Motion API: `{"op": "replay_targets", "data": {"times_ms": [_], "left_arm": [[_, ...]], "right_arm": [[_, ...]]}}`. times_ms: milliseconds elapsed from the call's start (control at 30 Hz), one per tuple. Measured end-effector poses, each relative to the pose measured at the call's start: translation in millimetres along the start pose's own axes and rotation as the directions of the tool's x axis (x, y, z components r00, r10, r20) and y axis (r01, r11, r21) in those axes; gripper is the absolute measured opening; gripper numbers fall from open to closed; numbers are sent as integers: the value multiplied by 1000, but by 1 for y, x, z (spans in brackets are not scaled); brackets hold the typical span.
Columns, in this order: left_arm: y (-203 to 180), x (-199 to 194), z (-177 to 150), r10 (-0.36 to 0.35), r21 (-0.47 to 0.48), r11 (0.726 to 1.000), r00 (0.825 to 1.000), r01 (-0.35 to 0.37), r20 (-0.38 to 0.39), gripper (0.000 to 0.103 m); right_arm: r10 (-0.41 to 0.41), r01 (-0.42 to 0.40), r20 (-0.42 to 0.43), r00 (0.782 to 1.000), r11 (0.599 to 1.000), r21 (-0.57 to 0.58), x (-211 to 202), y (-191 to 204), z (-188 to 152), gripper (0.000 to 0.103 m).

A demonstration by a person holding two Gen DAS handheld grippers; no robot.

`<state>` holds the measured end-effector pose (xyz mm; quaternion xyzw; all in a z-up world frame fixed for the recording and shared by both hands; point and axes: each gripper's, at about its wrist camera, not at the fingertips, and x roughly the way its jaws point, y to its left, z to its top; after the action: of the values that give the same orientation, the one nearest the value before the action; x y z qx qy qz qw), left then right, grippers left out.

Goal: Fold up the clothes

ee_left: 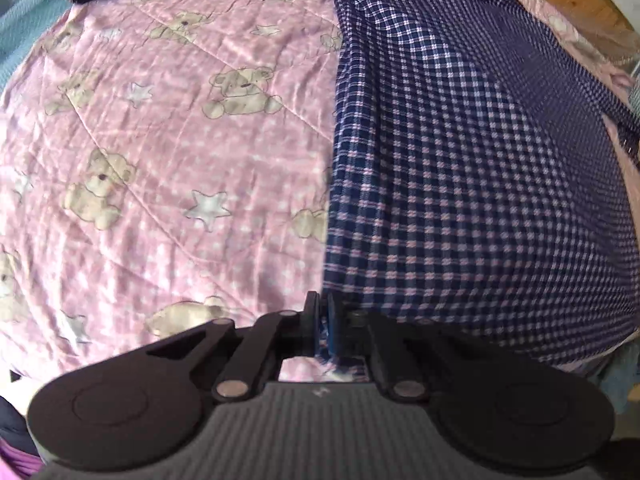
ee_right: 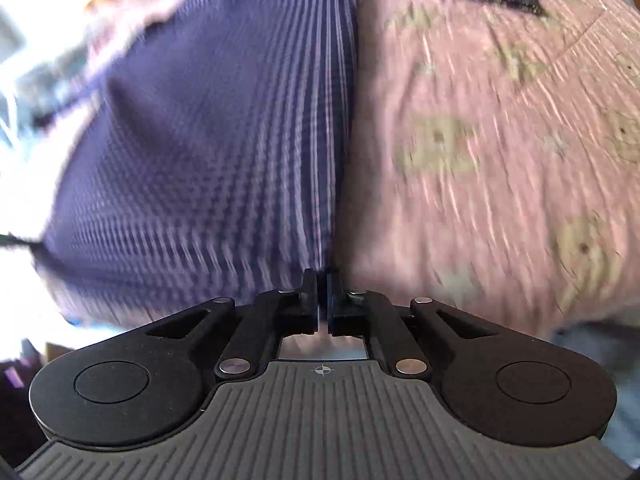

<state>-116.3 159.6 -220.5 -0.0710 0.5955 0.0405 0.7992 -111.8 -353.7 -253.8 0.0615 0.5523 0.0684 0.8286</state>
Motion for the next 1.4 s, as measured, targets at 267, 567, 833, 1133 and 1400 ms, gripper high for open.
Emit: {"op": "replay_targets", "data": {"times_ms": [267,567,833,1133,1400], "left_arm": [[-28,-33,121,-156,80,987,941,139,300,25],[-47,44,119,-102,185,981,974,64,205,37],[-23,47,69,88,174,981,996,-91,25,47],[-118,32,167,166,103,980,984,-172,67,44],[-262,49,210,62,298,949,988,-102,142,46]], "right_arm": [[-164,190,145,976,964,-186,-2,64,88,23],[-99,114,107,989,982,-148,74,73,150,39],[48,-46,55,997,999,-24,17,-32,94,45],[-196,198,309,931,980,26,25,-201,240,86],[19,39,212,977,963,-267,34,-261,393,2]]}}
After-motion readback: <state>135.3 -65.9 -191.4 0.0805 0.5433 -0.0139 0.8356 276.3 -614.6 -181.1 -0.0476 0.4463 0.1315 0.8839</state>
